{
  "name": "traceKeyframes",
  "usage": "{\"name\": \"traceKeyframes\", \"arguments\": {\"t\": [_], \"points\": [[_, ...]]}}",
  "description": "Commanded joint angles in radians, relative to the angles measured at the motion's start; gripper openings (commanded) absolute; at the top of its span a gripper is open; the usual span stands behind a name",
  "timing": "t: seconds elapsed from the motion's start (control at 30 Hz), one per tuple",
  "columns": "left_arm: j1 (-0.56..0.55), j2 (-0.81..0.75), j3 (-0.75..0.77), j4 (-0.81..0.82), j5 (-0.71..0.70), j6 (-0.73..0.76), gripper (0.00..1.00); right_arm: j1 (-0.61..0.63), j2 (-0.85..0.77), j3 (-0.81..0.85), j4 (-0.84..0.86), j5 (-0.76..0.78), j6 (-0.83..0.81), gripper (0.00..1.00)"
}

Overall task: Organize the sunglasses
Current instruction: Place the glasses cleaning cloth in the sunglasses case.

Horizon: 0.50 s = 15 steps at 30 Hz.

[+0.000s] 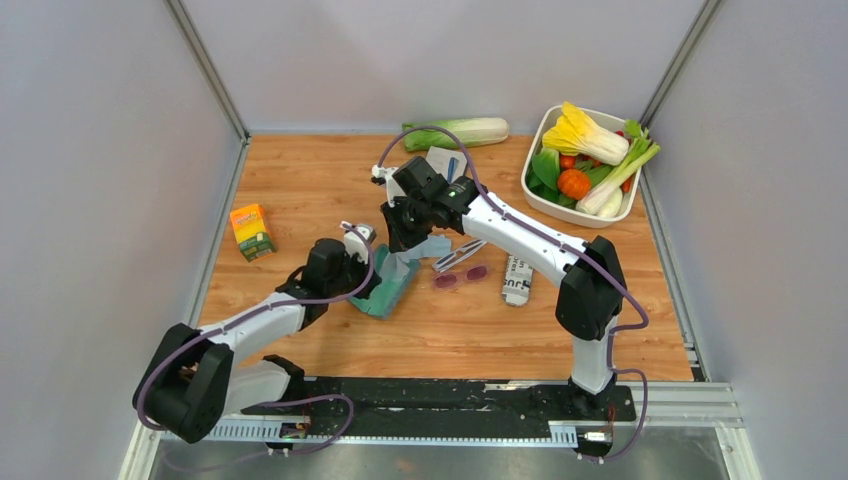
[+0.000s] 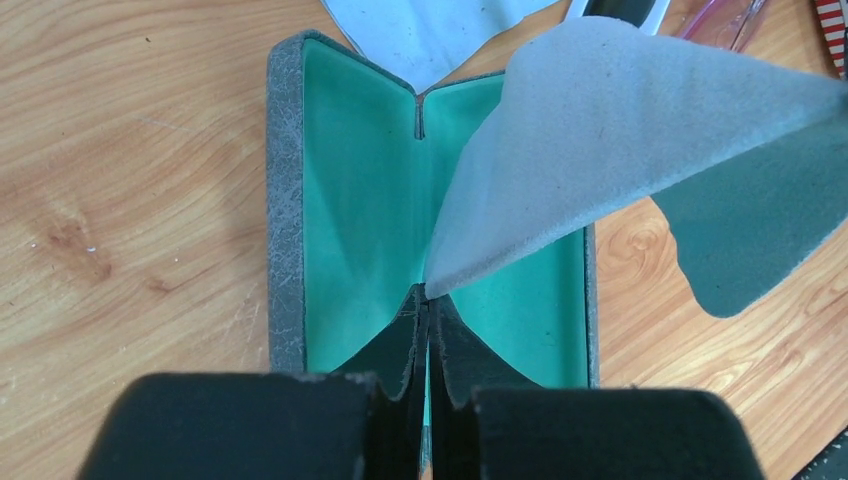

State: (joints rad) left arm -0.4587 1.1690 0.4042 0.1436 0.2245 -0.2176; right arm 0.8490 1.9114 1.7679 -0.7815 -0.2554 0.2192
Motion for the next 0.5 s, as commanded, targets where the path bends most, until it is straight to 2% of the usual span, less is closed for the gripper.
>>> {"name": "traceKeyframes", "arguments": {"t": [0.0,0.17,0.47], "points": [[-0.005,-0.058,0.071,-0.082,-0.013,-0.011,0.0,-0.013,-0.046,-0.001,0.016,0.007,-0.018,0.0],[-0.005,-0.068,0.171,-0.336,-0.063,-0.097,0.0,-0.024,-0.054,-0.05,0.074,0.027,-0.027,0.0],[-0.005,-0.072,0.3,-0.619,-0.05,-0.189,0.0,-0.037,-0.028,-0.096,0.143,0.047,-0.047,0.0]]}}
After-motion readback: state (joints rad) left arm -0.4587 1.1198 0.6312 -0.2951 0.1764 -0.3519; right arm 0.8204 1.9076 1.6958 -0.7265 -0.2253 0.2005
